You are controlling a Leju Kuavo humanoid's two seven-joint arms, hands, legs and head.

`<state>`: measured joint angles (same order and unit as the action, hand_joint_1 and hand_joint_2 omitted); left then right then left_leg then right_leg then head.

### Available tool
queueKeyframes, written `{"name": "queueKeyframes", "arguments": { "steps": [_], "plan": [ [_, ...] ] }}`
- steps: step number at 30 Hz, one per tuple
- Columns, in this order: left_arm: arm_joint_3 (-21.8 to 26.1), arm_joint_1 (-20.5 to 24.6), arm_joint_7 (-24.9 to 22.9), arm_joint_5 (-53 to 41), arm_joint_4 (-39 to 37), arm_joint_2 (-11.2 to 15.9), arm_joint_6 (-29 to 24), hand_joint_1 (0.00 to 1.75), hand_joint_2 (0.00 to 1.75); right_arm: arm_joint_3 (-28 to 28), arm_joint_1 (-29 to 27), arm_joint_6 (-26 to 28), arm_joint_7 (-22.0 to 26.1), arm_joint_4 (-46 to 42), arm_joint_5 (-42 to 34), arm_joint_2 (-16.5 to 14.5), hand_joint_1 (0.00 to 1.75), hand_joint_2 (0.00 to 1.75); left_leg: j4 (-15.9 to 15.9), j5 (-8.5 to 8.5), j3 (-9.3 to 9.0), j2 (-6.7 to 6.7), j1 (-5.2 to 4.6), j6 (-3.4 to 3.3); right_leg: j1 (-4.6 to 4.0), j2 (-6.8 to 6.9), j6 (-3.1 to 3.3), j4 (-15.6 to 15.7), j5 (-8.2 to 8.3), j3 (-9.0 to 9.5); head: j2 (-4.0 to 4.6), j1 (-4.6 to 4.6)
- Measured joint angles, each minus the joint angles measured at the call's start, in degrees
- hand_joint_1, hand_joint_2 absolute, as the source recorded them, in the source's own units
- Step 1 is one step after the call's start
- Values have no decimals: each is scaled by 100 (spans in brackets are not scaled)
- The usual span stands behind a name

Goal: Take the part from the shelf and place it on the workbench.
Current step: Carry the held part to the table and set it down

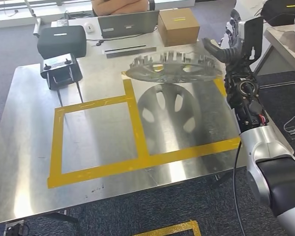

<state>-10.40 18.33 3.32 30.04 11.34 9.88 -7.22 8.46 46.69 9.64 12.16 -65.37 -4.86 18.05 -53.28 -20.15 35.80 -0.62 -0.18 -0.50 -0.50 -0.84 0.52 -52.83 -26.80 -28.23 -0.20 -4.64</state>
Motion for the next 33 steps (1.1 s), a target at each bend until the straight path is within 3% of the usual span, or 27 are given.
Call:
{"name": "queueKeyframes", "arguments": {
  "steps": [33],
  "plan": [
    [-34, 14, -1, 35, 0, 0, 18, 0, 0, -170, -11, -157, 97, -340, -267, 101, 0, 175, -1, 0, -9, 2, -1, 0, 2, -1, 0, 1, 1, 10, 0, -1]
  ]
}}
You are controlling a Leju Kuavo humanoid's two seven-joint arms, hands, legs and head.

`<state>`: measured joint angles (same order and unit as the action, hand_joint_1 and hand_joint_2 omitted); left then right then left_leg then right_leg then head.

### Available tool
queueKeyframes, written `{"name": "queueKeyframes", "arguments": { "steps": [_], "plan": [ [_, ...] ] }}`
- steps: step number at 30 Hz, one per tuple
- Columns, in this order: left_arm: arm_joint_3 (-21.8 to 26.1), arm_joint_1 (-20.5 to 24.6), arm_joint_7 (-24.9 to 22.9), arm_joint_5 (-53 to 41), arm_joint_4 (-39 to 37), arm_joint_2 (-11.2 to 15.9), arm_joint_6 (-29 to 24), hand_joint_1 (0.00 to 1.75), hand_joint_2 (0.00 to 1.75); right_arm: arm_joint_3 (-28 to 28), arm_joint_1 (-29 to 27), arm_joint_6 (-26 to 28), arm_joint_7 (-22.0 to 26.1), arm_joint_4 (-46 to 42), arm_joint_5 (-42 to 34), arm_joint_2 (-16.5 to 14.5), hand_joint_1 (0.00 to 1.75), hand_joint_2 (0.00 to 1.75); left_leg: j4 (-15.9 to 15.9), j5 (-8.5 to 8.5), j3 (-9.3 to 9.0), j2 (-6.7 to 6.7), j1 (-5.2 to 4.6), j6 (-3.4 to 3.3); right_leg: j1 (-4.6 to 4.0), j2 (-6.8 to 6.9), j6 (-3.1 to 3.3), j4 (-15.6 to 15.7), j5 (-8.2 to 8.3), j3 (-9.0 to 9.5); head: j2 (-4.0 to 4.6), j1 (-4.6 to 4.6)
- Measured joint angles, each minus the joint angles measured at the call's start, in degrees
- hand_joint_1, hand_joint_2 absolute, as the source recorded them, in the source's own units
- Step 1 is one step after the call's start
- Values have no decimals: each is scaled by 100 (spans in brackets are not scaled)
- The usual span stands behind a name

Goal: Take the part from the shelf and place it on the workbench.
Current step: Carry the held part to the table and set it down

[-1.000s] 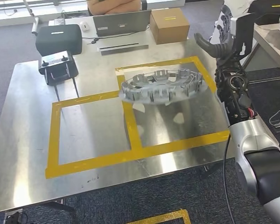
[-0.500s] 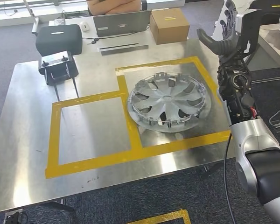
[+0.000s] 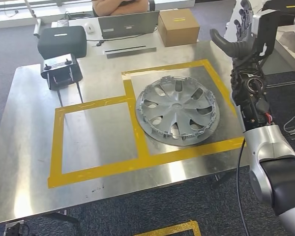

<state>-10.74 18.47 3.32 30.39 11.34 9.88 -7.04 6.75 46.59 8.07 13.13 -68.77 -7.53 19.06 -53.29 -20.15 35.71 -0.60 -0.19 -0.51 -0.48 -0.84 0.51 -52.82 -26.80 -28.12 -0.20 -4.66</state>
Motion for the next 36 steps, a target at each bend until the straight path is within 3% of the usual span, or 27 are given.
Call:
{"name": "queueKeyframes", "arguments": {
  "steps": [1, 5, 9, 22, 26, 36],
  "plan": [
    [-3, 0, 0, 13, 0, 0, -5, 0, 0, 0, 0, -109, -70, 1, -174, 0, 0, 175, 0, 0, 0, 0, 0, 0, 0, 0, 0, 0, 0, 0, 0, 0],
    [-8, -3, 1, 60, 0, 4, -34, 0, 0, 16, -11, -981, -582, 9, -1333, 0, 0, 0, 0, 0, 0, -1, 0, 0, -1, 0, 0, 0, 0, 1, 0, 1],
    [-16, -12, 1, 65, 0, 18, -50, 0, 0, 68, -81, -1721, -1005, 19, -2081, -1, 0, 0, 0, 0, 0, -6, 0, 0, -2, 7, 0, 0, 0, 4, 0, 1],
    [-105, -19, -34, 66, 0, 78, -48, 0, 0, 353, -358, -2518, -1475, -280, -2665, -3, 0, 0, 1, 0, 0, -11, 0, 0, -3, 13, 0, 0, -1, 7, 0, 0],
    [-129, -17, -84, 64, 0, 88, -50, 0, 0, 446, -432, -2742, -1496, -466, -2715, -4, 0, 0, 1, 0, -1, -10, 0, 0, -2, 12, 0, 0, -1, 7, 0, 1],
    [-255, 13, -231, 40, 0, 101, -15, 0, 0, 774, -564, -3904, -1377, -943, -2609, -10, 0, 0, 1, 0, -2, -11, 0, 0, -2, 13, 0, 0, -1, 9, 0, 0]
  ]
}}
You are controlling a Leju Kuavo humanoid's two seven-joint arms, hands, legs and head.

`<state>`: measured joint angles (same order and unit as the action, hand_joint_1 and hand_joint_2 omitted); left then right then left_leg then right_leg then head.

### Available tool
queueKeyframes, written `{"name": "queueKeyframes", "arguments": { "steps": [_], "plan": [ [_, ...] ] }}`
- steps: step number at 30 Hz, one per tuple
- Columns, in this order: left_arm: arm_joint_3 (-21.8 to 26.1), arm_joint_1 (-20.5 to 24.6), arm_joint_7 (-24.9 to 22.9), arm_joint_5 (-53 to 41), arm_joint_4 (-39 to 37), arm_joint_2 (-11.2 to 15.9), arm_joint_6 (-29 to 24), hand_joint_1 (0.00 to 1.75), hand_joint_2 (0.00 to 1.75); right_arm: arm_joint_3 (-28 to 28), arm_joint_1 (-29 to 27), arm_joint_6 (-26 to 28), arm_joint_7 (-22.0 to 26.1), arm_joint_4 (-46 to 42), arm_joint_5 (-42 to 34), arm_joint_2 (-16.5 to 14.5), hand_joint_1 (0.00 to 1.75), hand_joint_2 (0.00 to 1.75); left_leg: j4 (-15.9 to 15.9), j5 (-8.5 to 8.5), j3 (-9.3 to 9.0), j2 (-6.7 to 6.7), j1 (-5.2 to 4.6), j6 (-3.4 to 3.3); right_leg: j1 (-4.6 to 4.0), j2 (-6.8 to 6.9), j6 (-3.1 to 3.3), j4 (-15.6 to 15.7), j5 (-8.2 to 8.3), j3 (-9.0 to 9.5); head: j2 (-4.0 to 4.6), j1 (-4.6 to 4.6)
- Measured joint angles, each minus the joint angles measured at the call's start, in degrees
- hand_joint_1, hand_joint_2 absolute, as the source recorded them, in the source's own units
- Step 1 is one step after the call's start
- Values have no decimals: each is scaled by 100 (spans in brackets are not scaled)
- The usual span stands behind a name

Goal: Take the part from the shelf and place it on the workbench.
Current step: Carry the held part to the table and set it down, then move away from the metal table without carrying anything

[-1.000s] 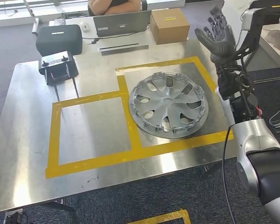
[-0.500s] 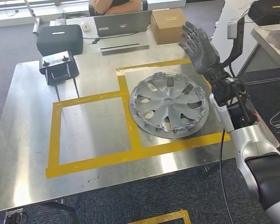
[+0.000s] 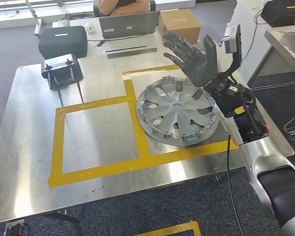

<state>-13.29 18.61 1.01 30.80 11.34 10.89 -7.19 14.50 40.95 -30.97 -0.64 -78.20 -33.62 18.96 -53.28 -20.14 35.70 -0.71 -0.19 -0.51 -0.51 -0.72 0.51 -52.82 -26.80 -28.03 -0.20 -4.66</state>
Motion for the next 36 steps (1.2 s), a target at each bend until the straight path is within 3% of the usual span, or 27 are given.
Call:
{"name": "queueKeyframes", "arguments": {
  "steps": [36],
  "plan": [
    [-113, 16, -7, 2, 0, 19, 11, 0, 0, 342, -195, -29, -32, -457, -26, -25, 0, 0, 0, 0, -3, 1, 0, 0, 0, -1, 0, 0, 0, 1, 0, 0]
  ]
}}
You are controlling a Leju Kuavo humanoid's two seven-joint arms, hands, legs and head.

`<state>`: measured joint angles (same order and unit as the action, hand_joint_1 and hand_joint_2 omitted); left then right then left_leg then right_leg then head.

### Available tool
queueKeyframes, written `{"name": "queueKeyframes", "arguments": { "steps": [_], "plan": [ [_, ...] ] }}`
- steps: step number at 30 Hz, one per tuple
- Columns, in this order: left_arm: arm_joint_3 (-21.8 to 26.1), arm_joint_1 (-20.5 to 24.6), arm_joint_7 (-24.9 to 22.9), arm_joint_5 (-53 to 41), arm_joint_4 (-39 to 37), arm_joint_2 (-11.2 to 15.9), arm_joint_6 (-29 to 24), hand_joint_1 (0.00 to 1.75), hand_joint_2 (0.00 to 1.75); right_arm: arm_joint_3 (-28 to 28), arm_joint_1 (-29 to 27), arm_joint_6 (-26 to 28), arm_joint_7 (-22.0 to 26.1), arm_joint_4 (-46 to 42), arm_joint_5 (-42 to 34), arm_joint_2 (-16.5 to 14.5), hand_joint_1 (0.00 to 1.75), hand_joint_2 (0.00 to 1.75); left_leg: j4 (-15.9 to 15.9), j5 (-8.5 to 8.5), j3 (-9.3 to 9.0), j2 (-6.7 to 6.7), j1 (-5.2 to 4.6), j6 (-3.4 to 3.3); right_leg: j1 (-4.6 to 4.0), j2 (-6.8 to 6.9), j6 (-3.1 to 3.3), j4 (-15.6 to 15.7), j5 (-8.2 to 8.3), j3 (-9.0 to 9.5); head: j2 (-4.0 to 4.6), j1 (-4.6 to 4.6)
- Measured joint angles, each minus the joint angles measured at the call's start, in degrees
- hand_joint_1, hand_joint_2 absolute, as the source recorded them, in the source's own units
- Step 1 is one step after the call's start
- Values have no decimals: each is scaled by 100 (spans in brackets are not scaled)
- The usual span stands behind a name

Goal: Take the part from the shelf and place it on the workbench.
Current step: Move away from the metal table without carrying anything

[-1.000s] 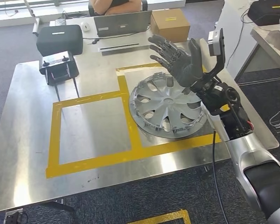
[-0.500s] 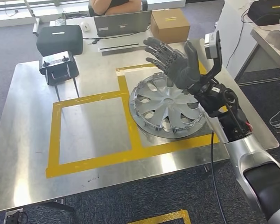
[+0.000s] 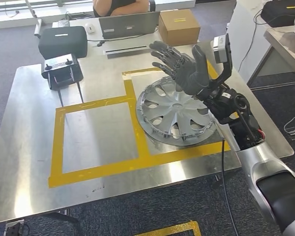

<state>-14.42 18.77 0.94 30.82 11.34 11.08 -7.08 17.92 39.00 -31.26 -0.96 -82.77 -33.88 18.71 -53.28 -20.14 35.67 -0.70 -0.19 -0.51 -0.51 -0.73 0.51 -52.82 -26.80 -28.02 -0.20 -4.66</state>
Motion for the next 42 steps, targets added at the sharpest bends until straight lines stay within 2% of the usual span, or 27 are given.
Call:
{"name": "queueKeyframes", "arguments": {
  "steps": [12, 15, 19, 22, 28, 30, 33, 34, 35, 36, 38, 39, 40, 42],
  "plan": [
    [-20, 0, 0, 0, 0, 0, 0, 0, 0, 5, -1, 1, 0, -2, 0, 0, 0, 0, 0, 0, 0, 0, 0, 0, 0, 0, 0, 0, 0, 0, 0, 0],
    [-27, 3, -15, -55, 0, 0, 22, 0, 0, 5, -32, 159, -5, -21, 34, -11, 0, 0, -2, -1, 0, -1, -2, -1, 1, 1, -1, 1, -1, 1, 0, 0],
    [-75, 30, -78, -115, 0, -7, 20, 0, 0, 16, -580, 622, 214, -226, 534, -223, 0, 0, -18, -20, -1, -17, -17, -8, 0, 8, -19, 5, -16, 22, 0, -10],
    [-109, 40, -80, -101, 0, -1, 7, 0, 0, 66, -944, 692, 330, -341, 701, -381, 0, 0, -27, -39, -1, -17, -36, -23, 14, 1, -29, 3, -26, 20, 0, -4],
    [-131, 47, -78, -87, 0, 1, 7, 0, 0, 97, -1067, 683, 298, -499, 635, -471, 0, 0, -21, -73, -28, -9, -29, -92, 35, 5, -97, -10, -81, 31, 0, 0],
    [-131, 51, -77, -70, 0, 0, 7, 0, 0, 96, -1068, 679, 256, -560, 601, -476, 0, 0, 40, -67, -92, 9, 14, -116, 40, 15, -147, -281, -258, -79, 0, -19],
    [-132, 48, -77, -44, 0, -6, 7, 0, 0, 99, -1104, 698, 188, -608, 562, -477, 0, 0, 59, -79, -136, 25, 32, -140, 100, 25, -233, -1391, -730, -619, 0, -59],
    [-137, 43, -77, -38, 0, -9, 7, 0, 0, 103, -1129, 711, 169, -615, 552, -478, 0, 0, 54, -81, -136, 26, 38, -138, 128, 26, -261, -1662, -786, -776, 0, -63],
    [-145, 37, -77, -33, 0, -12, 7, 0, 0, 108, -1148, 723, 155, -622, 547, -480, 0, 0, 43, -86, -136, 26, 48, -130, 157, 28, -290, -1737, -735, -843, 0, -65],
    [-154, 32, -77, -29, 0, -14, 7, 0, 0, 113, -1159, 732, 143, -637, 544, -483, 0, 0, 24, -95, -135, 25, 64, -115, 186, 33, -318, -1579, -577, -797, 0, -69],
    [-164, 28, -77, -22, 0, -18, 4, 0, 0, 122, -1162, 748, 122, -691, 538, -490, 0, 0, -39, -127, -131, 20, 100, -61, 239, 43, -373, -861, -142, -492, 0, -76],
    [-164, 29, -77, -21, 0, -15, 1, 0, 0, 127, -1160, 757, 110, -720, 536, -494, 0, 0, -90, -145, -115, 15, 104, -16, 243, 39, -385, -520, -10, -343, 0, -94],
    [-164, 30, -76, -21, 0, -11, -4, 0, 0, 132, -1162, 766, 101, -748, 534, -497, 0, 0, -125, -149, -91, 9, 101, 32, 240, 32, -369, -326, 48, -250, 0, -99],
    [-164, 26, -75, -22, 0, 1, -11, 0, 0, 137, -1179, 791, 79, -789, 531, -507, 0, 0, -158, -118, -41, 2, 93, 132, 208, 8, -287, -248, 37, -225, 0, -85]
  ]
}}
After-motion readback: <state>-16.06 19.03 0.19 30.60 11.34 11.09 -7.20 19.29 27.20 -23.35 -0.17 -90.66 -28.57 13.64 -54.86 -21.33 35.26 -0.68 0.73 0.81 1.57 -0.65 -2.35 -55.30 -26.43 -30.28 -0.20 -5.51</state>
